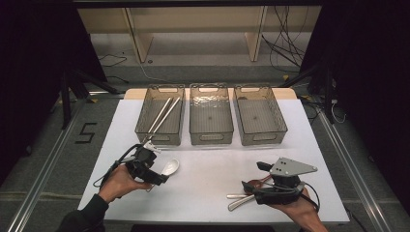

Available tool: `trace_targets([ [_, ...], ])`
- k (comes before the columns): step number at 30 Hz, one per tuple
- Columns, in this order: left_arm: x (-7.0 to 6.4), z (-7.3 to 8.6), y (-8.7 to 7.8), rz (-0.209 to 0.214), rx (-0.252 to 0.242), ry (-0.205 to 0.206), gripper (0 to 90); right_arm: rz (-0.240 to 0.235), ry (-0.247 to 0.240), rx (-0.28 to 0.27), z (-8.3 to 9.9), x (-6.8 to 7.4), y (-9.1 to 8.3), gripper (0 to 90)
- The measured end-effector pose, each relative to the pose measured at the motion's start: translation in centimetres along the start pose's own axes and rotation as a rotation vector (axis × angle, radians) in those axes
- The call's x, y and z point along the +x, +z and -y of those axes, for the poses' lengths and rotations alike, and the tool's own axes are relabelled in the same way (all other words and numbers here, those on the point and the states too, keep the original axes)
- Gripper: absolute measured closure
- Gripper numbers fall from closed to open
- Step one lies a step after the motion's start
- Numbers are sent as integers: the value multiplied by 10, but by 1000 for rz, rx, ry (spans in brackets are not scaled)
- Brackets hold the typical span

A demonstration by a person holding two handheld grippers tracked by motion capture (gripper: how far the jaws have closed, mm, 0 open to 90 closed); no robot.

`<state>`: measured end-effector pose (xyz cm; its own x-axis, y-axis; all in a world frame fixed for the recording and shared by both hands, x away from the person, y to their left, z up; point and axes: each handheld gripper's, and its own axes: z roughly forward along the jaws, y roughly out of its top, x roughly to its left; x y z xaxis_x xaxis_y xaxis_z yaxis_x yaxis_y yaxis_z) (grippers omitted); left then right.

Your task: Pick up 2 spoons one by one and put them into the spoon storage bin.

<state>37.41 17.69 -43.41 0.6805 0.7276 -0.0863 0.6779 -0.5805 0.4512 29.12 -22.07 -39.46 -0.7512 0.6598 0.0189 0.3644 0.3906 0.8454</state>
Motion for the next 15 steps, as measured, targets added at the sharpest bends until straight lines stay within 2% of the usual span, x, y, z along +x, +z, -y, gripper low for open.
trace_targets([
  [6, -2, 2, 5, 6, 64, 31, 263, 3, -2, 1, 0, 1, -1, 227],
  [11, 0, 5, 8, 12, 78, 26, 355, -2, -9, 2, -1, 2, 0, 228],
  [15, 0, 6, 11, 6, 103, 49, 423, -2, -10, 3, -1, 2, 0, 228],
])
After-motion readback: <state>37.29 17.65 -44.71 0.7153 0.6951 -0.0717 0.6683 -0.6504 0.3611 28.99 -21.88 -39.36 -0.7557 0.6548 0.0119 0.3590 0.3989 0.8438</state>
